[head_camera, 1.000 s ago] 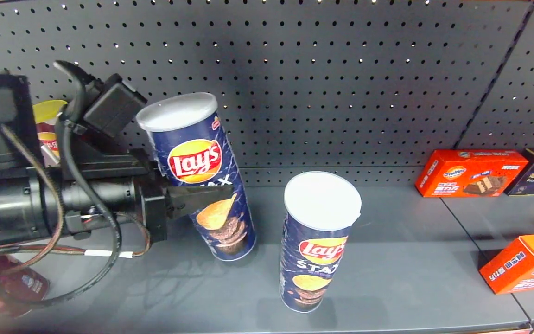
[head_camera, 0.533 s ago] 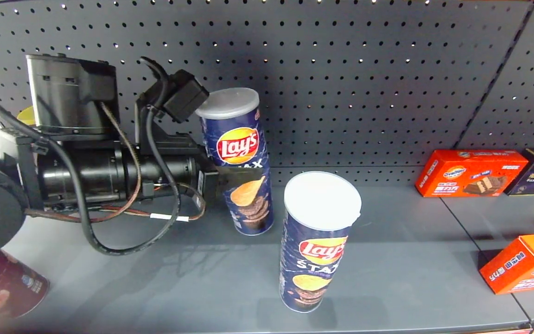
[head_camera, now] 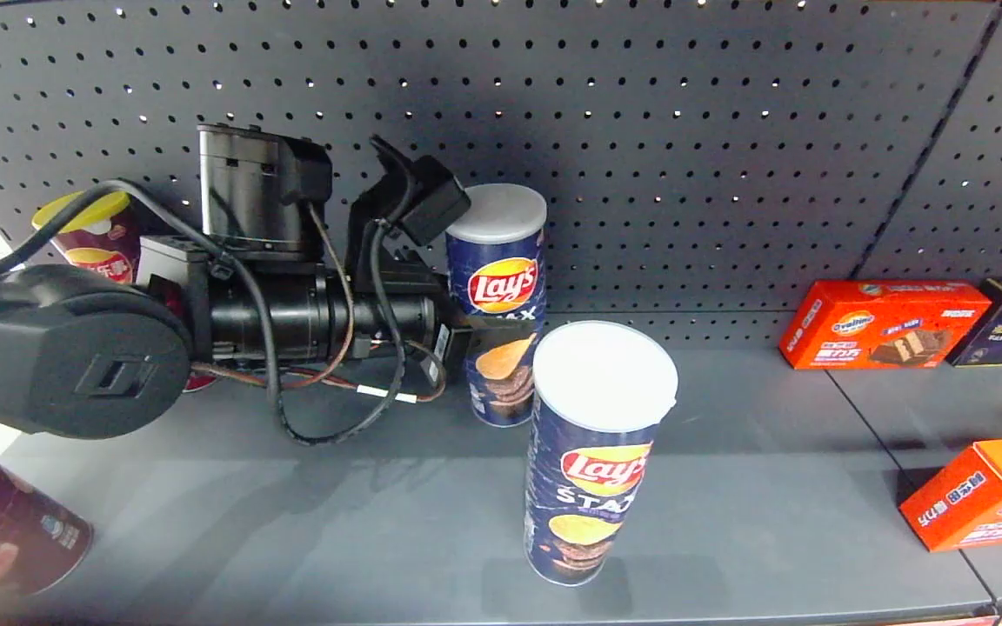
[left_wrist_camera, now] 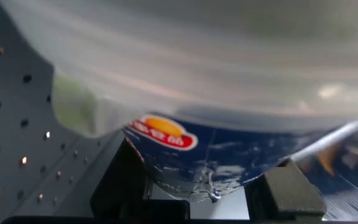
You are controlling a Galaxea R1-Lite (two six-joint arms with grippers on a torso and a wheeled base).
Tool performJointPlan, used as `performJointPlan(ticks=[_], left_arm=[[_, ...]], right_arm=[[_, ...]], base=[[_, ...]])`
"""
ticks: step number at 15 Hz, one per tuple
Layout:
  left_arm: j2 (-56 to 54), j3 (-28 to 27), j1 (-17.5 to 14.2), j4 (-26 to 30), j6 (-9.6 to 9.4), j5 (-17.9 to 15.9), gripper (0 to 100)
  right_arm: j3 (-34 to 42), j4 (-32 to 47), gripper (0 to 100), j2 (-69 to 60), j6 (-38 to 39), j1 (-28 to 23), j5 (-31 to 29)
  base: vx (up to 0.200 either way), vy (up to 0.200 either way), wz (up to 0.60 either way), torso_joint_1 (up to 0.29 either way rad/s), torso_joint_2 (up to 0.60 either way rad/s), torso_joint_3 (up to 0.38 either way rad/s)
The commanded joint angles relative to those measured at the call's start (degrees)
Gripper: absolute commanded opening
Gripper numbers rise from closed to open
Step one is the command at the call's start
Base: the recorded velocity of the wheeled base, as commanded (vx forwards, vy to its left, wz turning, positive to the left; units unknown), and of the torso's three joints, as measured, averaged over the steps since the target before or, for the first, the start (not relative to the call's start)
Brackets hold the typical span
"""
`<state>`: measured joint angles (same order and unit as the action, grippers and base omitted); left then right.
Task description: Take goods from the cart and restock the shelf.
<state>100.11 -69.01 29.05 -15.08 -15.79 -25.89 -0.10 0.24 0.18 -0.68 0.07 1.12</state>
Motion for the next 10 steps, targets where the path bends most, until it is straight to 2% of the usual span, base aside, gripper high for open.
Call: performJointPlan(ticks=[1, 3, 7, 10], left_arm=[[4.57, -4.2, 0.13, -0.04, -0.21, -0.12, 0], [6.59, -6.93, 0.74, 0.14, -0.21, -0.21, 0], [8.35, -8.16, 0.31, 0.67, -0.74, -0.3, 0], [10.46, -11.32, -0.13, 0.84, -1.97, -0.39, 0]], right_arm=[[0.01, 0.02, 100, 0.08, -0.02, 0.01, 0.02], [0.01, 0.02, 100, 0.08, -0.02, 0.01, 0.02], [0.01, 0.02, 100, 0.08, -0.02, 0.01, 0.02], [0.01, 0.02, 100, 0.08, -0.02, 0.01, 0.02]], base=[[0.0, 0.0, 0.0, 0.0, 0.0, 0.0], [0.0, 0.0, 0.0, 0.0, 0.0, 0.0], [0.0, 0.0, 0.0, 0.0, 0.0, 0.0], [0.0, 0.0, 0.0, 0.0, 0.0, 0.0]])
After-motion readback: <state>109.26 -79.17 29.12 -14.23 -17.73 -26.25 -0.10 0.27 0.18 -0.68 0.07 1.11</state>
